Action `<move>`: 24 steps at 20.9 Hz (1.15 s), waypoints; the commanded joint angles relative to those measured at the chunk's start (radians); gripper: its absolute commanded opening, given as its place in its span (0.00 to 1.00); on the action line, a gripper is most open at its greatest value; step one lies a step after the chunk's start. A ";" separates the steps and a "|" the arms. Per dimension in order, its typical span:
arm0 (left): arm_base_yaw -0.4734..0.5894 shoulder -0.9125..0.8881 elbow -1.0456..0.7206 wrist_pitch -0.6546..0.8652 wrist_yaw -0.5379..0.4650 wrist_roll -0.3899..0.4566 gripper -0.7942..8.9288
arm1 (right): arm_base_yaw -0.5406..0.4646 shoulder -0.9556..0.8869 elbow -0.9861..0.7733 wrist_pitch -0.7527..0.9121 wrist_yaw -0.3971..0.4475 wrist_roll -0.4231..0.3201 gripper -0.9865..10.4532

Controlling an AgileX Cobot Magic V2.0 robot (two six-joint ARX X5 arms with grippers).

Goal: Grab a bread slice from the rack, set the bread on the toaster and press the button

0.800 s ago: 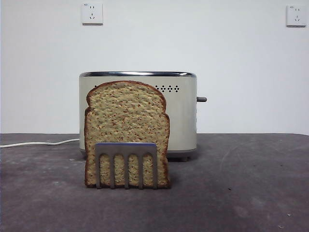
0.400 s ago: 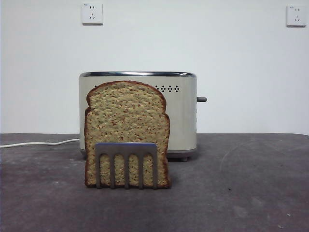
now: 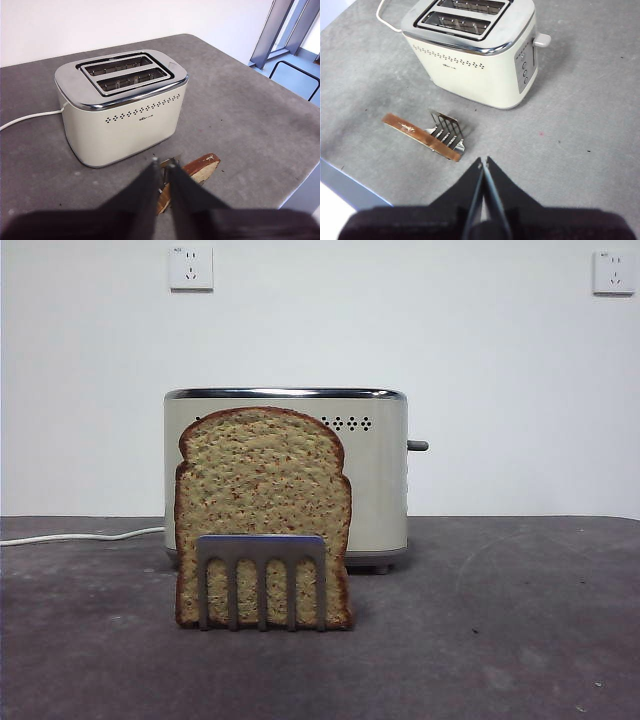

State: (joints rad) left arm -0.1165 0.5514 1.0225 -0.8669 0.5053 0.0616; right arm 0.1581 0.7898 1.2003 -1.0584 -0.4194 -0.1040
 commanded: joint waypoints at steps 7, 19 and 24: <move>-0.154 0.127 0.074 -0.002 0.046 0.171 0.70 | 0.023 -0.002 0.001 -0.001 -0.002 -0.010 0.08; -0.595 0.625 0.230 -0.042 -0.241 0.514 0.70 | 0.023 0.029 0.001 -0.006 -0.002 -0.010 0.08; -0.644 0.782 0.230 0.032 -0.297 0.576 0.70 | 0.023 0.030 0.001 -0.006 -0.002 -0.010 0.08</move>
State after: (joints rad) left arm -0.7559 1.3296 1.2495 -0.8383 0.2111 0.6147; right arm 0.1776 0.8200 1.2003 -1.0691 -0.4198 -0.1055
